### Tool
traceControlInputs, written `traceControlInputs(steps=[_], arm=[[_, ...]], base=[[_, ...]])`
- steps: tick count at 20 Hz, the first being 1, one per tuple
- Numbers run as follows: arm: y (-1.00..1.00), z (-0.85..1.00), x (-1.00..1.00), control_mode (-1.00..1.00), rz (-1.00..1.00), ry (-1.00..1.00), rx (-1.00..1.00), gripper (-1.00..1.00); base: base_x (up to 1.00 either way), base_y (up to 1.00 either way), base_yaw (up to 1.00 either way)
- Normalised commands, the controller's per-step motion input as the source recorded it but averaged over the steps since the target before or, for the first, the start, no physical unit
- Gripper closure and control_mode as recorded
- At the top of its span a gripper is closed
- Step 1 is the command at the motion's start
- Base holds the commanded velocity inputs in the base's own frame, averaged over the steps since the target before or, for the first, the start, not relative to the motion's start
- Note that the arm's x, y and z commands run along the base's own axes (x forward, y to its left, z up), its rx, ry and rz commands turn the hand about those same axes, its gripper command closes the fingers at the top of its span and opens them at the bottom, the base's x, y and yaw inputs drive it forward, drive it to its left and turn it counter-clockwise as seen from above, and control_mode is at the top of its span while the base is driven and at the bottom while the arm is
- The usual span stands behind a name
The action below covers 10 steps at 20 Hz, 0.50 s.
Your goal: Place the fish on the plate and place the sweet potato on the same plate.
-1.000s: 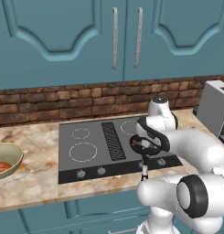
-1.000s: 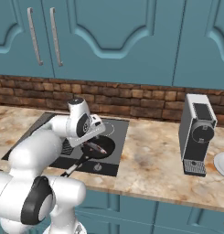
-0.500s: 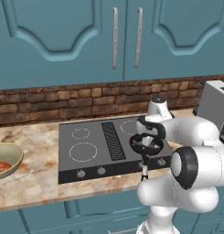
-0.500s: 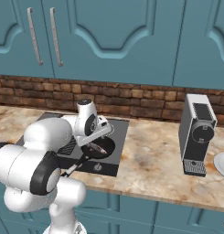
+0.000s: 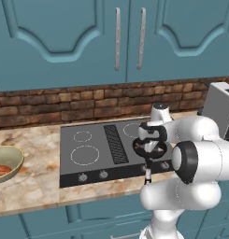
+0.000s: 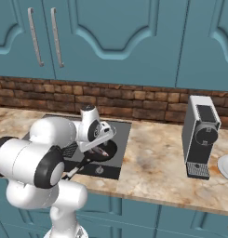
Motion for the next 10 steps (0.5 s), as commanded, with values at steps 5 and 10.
traceControlInputs(steps=[5,10], arm=[[0.00,-0.09,0.00,-1.00,0.00,0.00,0.00,-1.00],[0.00,-0.06,0.00,-1.00,0.00,0.00,0.00,-1.00]], base=[[0.00,0.00,0.00],[0.00,0.00,0.00]])
